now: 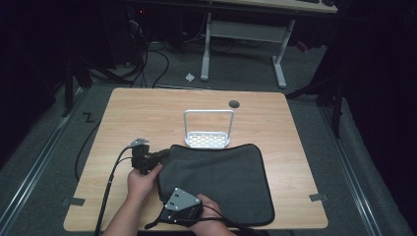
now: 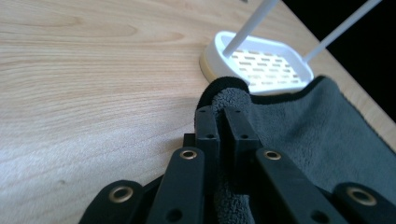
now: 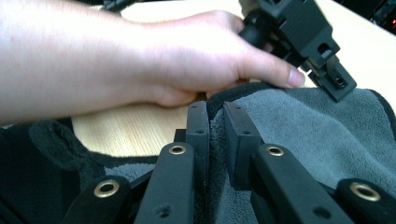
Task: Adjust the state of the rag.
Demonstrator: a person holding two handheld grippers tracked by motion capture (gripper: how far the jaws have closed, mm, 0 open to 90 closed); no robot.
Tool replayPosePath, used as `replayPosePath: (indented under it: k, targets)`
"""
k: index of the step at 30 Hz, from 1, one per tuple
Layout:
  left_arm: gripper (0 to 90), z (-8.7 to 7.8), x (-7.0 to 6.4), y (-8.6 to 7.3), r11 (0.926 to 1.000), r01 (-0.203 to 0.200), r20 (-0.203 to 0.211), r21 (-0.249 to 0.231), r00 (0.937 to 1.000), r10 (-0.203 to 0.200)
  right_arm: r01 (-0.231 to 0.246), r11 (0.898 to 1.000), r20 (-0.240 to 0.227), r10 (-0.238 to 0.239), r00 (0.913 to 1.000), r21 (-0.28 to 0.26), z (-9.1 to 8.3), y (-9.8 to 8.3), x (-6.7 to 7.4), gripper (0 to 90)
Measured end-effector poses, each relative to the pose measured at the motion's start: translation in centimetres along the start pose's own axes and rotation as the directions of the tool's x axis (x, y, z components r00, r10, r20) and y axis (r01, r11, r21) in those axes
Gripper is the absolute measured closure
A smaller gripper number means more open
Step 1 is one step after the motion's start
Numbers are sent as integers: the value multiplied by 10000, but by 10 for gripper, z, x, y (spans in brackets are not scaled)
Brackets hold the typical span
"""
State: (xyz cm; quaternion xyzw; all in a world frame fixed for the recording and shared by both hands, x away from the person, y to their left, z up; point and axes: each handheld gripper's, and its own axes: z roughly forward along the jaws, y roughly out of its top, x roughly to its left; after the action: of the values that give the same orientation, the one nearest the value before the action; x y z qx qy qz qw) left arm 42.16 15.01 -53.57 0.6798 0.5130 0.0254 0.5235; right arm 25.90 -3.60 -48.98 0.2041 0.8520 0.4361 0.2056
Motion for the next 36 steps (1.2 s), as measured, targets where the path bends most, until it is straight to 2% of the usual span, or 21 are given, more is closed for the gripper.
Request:
replayPosePath:
  k: [3,6,13,14,17,18,19,21,26,27,32,36]
  targets:
    - [852,-7,2,-2,9985,377,-10,-403,9993,-378,109,9999,-106,-110,9999,-124,-2,3,4,819]
    - [853,-17,4,0,9962,485,-121,-729,9987,-495,234,9995,-198,-239,9995,-230,-2,7,8,819]
    - [853,-42,12,6,9916,522,-468,-1185,9972,-581,424,9980,-362,-441,9984,-468,5,22,17,819]
    - [853,-51,15,7,9900,547,-564,-1297,9964,-625,506,9972,-409,-528,9978,-544,9,28,21,818]
    - [853,-60,19,8,9881,580,-682,-1423,9953,-682,671,9957,-532,-706,9961,-646,14,38,27,819]
    - [853,-70,22,8,9865,560,-870,-1538,9938,-700,728,9950,-574,-767,9954,-677,16,41,29,818]
    - [853,-70,22,8,9865,560,-870,-1538,9938,-700,728,9950,-574,-767,9954,-677,16,41,29,818]
    - [853,-80,28,8,9851,646,-1059,-1593,9910,-822,836,9934,-697,-891,9936,-787,21,48,35,818]
    - [853,-109,38,8,9818,593,-1531,-1802,9843,-875,1110,9889,-1094,-1217,9865,-986,35,63,49,819]
    - [854,-117,42,10,9793,638,-1596,-1920,9826,-953,1109,9885,-1136,-1224,9860,-1030,37,65,51,818]
    - [854,-118,40,14,9820,442,-1718,-1834,9822,-763,1129,9878,-1096,-1246,9861,-1073,38,67,51,819]
    - [853,-109,29,16,9821,248,-1658,-1868,9846,-563,1108,9880,-976,-1214,9878,-1074,33,64,46,818]
